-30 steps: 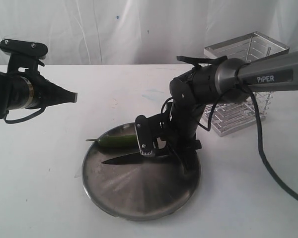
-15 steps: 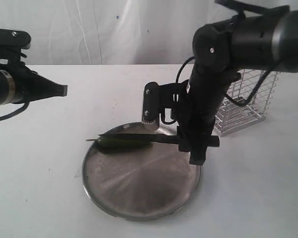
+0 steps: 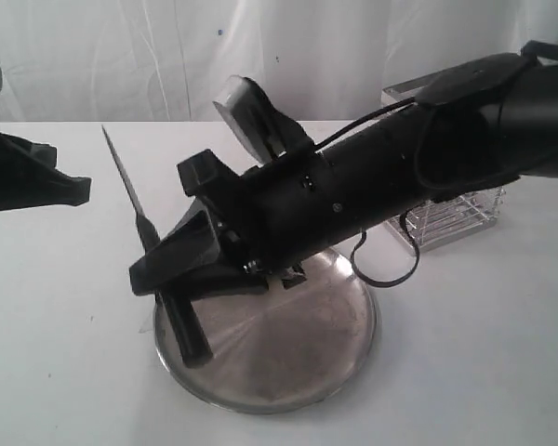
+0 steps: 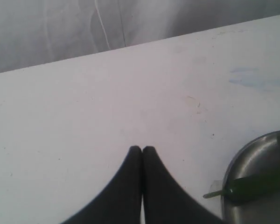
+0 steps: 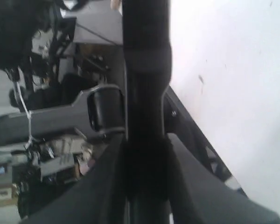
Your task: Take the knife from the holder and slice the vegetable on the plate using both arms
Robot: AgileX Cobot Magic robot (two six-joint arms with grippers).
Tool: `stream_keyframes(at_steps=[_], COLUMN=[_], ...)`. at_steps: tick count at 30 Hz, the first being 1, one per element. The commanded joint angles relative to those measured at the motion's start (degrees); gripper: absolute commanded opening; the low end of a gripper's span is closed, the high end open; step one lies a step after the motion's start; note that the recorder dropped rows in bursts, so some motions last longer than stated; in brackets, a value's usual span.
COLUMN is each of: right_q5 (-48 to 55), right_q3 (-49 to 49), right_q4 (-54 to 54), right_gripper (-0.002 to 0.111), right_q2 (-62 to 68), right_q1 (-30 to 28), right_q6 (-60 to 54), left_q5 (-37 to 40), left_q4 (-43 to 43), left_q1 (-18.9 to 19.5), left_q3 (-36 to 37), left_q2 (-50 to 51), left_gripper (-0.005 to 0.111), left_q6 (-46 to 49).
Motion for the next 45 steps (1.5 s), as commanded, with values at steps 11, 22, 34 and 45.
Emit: stream_keyframes(at_steps=[11,22,34,45], right_q5=[4.9,4.5,-3.6,4.9], right_q3=[8.7,9.6,10.0,10.6], right_q4=[19.3,12.4,7.7,8.6], right_gripper=[0.000,0.000,0.000,0.000], right_q2=[15.2,16.9,21.2,22.0], right_q1=[-16.8,-16.7,-16.7,-20.7], right_q6=[-14.1,-9.6,-9.8,-14.5], left_q5=[-34.2,-58.4,-70.0,-70.0], left_q4=[-29.8,-44.9,-43.7,-34.7], left_q1=[0.1,4.9,13.6,6.9], left_q3=[-16.8,-21.7,-21.7,-28.5], left_q2=[25.4,41.1,54.2,54.3], left_gripper=[0.000,0.000,0.000,0.000], left_q6=[28.2,35.3,25.0,24.7])
